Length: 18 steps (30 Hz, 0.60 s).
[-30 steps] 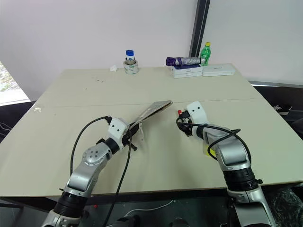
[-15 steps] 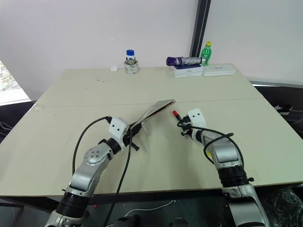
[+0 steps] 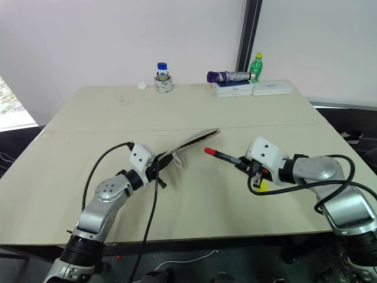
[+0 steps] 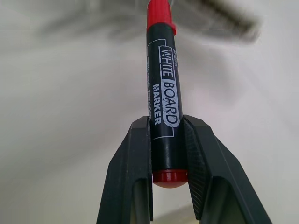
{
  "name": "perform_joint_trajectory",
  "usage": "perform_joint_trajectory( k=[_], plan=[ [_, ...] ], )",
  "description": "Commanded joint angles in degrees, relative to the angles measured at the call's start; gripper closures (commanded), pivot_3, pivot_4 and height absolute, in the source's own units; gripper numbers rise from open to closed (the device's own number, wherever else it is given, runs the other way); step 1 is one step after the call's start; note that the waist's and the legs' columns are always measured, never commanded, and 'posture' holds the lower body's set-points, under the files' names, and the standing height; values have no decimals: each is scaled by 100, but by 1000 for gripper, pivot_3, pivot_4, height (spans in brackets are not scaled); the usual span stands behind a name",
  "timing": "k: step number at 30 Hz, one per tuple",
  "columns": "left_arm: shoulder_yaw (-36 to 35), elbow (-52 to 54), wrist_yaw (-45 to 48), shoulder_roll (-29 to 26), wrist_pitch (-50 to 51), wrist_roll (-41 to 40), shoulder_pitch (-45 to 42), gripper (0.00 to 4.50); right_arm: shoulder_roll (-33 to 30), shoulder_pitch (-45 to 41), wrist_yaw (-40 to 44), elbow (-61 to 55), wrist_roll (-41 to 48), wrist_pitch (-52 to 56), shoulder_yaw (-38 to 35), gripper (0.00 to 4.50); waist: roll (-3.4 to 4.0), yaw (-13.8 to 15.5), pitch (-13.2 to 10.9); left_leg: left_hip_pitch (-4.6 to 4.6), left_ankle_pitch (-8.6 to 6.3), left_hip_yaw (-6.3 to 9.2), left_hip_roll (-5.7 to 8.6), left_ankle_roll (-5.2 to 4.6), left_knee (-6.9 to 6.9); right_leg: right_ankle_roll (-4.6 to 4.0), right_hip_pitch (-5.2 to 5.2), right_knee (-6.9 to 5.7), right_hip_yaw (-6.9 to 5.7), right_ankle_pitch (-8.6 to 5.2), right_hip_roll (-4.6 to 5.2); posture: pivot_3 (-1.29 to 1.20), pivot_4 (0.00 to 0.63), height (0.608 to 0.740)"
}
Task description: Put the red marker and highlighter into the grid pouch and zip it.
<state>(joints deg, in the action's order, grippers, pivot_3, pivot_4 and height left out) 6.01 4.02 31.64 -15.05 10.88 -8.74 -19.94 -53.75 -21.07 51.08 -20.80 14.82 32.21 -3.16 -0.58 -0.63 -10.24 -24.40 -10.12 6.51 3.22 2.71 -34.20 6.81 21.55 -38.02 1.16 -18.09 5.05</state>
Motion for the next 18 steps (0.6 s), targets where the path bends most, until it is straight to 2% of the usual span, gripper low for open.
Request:
perform_joint_trajectory(
  k=[1,18],
  plan=[
    [23,33,66,-1,-88,-32,-68,4500,-20,-207,-68,-99,34,50,-123,4095,0,13,0,0,0,2,0,0,0,0,-1,3,0,0,1,0,150,740],
    [122,335,169,-43,-45,-42,123,4500,22,-558,-101,393,-382,-67,379,4095,0,5,0,-2,-1,10,3,-2,4,0,3,5,1,0,8,0,150,740]
  ],
)
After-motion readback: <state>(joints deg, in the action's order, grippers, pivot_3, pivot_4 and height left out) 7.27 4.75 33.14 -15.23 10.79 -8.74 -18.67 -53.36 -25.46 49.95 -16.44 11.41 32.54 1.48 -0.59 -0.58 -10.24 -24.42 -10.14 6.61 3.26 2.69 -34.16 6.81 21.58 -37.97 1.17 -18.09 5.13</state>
